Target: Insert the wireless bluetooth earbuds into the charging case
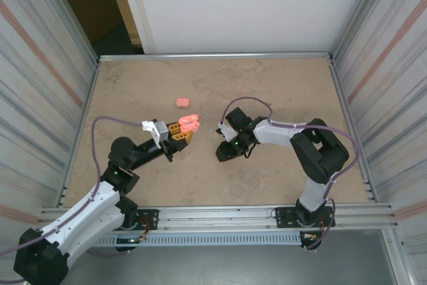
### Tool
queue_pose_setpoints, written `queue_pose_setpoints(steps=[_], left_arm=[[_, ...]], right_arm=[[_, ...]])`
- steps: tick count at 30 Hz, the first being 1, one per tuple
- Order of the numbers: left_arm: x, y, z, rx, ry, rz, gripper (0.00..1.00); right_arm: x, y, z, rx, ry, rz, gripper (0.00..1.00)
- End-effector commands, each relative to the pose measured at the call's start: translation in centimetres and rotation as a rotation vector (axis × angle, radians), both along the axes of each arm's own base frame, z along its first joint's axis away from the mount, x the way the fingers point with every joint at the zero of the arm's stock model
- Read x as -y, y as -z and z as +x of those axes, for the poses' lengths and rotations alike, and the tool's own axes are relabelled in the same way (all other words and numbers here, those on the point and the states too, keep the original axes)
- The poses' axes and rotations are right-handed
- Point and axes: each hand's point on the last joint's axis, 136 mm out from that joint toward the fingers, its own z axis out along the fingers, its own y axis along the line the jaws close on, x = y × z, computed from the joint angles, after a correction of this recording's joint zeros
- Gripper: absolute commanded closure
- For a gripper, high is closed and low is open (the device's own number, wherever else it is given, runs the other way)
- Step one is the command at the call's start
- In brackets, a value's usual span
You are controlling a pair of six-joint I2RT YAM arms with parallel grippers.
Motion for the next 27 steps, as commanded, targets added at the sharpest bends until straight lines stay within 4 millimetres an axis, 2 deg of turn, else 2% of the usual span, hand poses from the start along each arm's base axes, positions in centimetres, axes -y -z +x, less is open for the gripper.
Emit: queue_pose_setpoints(steps=[1,9,19,27], left_arm=[[-0.19,-1.69,-0.37,0.062,-0.005,-0.017,1.0],[-0.2,-1.74,-0.38,0.063,-0.006,-0.02,1.0],[-0.22,-1.71,-0.43,0.061,-0.005,-0.019,1.0],[-0.25,-1.69,-0.39,0.061,-0.008,-0.018,1.0]], right_arm=[[0.02,-0.04,-1.05,-0.034,-0.043,-0.013,0.61],[0.38,-0.34,-1.21,-0.021,-0.047,-0.026,0.62],[0.75,0.49,-1.72,-0.044,-0.057,-0.058,0.68],[0.57,0.07,-1.32,-0.018,-0.056,-0.055,0.74]])
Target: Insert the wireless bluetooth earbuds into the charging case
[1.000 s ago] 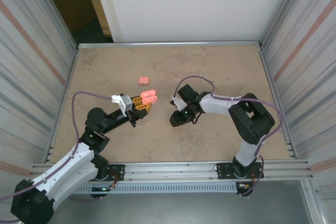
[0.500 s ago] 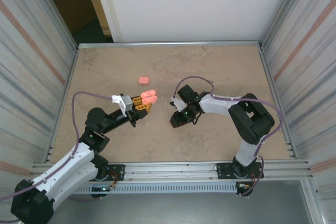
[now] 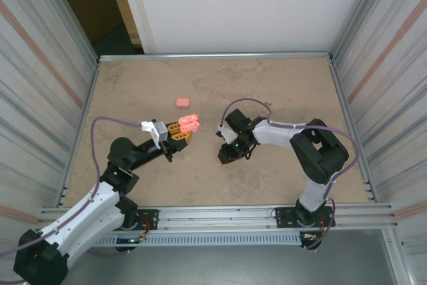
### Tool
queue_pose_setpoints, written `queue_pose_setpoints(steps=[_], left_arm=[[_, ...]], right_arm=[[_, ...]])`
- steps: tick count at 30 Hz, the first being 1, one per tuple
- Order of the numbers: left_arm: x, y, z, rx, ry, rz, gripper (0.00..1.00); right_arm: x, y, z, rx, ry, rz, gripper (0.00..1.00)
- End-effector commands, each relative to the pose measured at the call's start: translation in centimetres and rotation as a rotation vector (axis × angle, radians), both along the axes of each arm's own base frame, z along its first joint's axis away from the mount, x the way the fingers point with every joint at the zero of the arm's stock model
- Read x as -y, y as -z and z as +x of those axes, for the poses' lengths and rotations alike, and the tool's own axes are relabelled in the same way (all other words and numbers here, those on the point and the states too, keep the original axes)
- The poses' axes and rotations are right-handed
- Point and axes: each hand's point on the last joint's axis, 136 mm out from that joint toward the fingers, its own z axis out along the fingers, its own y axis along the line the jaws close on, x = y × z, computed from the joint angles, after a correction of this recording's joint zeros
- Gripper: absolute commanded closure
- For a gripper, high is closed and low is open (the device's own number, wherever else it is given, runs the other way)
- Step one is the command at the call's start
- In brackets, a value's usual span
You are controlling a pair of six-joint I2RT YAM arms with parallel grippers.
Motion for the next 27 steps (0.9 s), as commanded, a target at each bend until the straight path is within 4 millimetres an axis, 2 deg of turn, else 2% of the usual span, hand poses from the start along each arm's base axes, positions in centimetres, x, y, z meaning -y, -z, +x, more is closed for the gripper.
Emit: queue_pose_setpoints(steps=[1,9,14,18,27], left_arm=[[-0.2,-1.5,-0.3,0.052,-0.008,-0.015,1.0],[-0.1,-1.1,-0.1,0.044,-0.012,-0.008,1.0],[0.0,-0.5,0.1,0.032,-0.014,0.006,1.0],[0.1,0.6,0.4,0.009,-0.016,0.022,1.0],[0.8,2.7,1.4,-0.04,-0.009,0.05,1.0]], right_arm=[[0.0,-0.3,-0.1,0.01,-0.02,-0.016,0.76],[-0.1,-2.2,0.9,0.096,-0.007,0.011,0.81],[0.0,-3.9,1.4,0.169,-0.002,0.036,0.81],[0.4,-6.0,1.5,0.263,-0.01,0.054,0.81],[0.6,-12.3,1.5,0.497,-0.038,0.124,0.81]])
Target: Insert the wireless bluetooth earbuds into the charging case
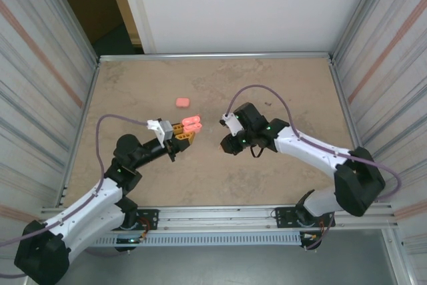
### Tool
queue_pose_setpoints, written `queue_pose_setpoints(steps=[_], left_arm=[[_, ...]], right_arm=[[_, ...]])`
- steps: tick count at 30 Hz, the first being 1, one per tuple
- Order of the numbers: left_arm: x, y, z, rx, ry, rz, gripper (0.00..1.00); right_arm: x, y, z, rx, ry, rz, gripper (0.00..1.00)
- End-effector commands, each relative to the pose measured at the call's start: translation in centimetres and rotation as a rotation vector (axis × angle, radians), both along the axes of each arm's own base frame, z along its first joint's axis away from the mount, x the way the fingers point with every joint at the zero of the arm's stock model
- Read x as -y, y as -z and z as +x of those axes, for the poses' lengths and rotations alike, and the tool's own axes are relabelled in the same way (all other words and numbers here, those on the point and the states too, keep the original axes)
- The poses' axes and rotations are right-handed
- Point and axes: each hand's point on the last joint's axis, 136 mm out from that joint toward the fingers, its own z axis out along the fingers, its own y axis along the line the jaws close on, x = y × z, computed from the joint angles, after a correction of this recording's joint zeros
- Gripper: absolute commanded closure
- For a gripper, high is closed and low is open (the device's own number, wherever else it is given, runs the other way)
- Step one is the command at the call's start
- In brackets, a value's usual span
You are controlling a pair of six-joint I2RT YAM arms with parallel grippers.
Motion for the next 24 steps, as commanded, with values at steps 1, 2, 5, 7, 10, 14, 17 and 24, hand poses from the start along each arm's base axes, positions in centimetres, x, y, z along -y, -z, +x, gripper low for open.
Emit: queue_pose_setpoints(steps=[1,2,5,7,10,14,17,24], left_arm=[[0.2,0.0,0.2,0.029,0.0,0.0,1.0],[0.4,0.2,0.3,0.024,0.002,0.005,1.0],[0.6,0.9,0.7,0.006,0.006,0.017,1.0],[0.8,1.2,0.8,-0.003,0.011,0.022,1.0],[1.1,1.6,1.0,-0.016,0.021,0.024,1.0],[1.4,2.0,1.1,-0.029,0.036,0.026,1.0],[1.6,2.1,1.1,-0.035,0.047,0.023,1.0],[2.1,2.4,1.0,-0.05,0.074,0.022,1.0]], right_arm=[[0.5,-1.7,-0.2,0.114,-0.023,-0.005,0.81],[0.4,-2.5,-0.4,0.145,-0.031,0.006,0.81],[0.4,-4.6,-0.4,0.229,-0.035,0.037,0.81],[0.5,-6.0,-0.4,0.28,-0.032,0.054,0.81],[0.6,-7.9,-0.4,0.344,-0.033,0.087,0.81],[0.5,-10.0,-0.4,0.431,-0.033,0.104,0.81],[0.2,-11.5,-0.3,0.484,-0.038,0.12,0.81],[-1.7,-13.9,-0.1,0.568,-0.076,0.154,0.81]])
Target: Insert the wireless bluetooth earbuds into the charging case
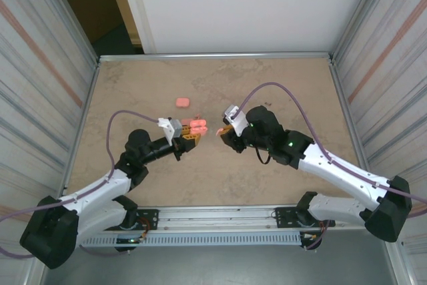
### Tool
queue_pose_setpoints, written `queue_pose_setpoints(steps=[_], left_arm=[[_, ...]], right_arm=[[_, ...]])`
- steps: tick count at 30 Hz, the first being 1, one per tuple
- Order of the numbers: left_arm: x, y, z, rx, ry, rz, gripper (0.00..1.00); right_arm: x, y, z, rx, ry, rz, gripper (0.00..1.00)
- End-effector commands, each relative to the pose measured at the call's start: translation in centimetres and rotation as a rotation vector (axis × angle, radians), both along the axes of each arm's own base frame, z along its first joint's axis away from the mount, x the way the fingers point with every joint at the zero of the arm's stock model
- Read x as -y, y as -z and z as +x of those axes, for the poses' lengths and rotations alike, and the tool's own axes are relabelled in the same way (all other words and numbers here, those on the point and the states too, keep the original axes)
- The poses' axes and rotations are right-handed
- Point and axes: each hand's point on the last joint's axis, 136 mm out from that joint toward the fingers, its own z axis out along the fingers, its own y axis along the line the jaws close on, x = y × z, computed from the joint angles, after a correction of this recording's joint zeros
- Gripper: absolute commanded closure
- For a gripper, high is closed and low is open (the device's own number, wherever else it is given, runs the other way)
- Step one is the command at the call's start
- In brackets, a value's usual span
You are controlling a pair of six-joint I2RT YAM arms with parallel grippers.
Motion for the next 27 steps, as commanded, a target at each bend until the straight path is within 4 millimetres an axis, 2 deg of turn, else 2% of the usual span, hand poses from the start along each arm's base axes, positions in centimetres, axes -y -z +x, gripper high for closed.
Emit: queue_pose_setpoints(steps=[1,10,18,27], left_arm=[[0.6,-1.4,-0.6,0.042,0.041,-0.033,1.0],[0.9,-1.3,-0.6,0.038,0.051,-0.033,1.0],[1.1,-1.4,-0.6,0.042,0.054,-0.039,1.0],[1.2,-1.5,-0.6,0.044,0.057,-0.042,1.0]], right_arm=[[-1.5,-3.6,0.7,0.112,-0.023,0.044,0.81],[-3.9,-4.9,0.7,0.152,-0.084,0.058,0.81],[-5.6,-4.6,0.6,0.15,-0.119,0.045,0.81],[-6.5,-4.1,0.8,0.141,-0.128,0.037,0.8]])
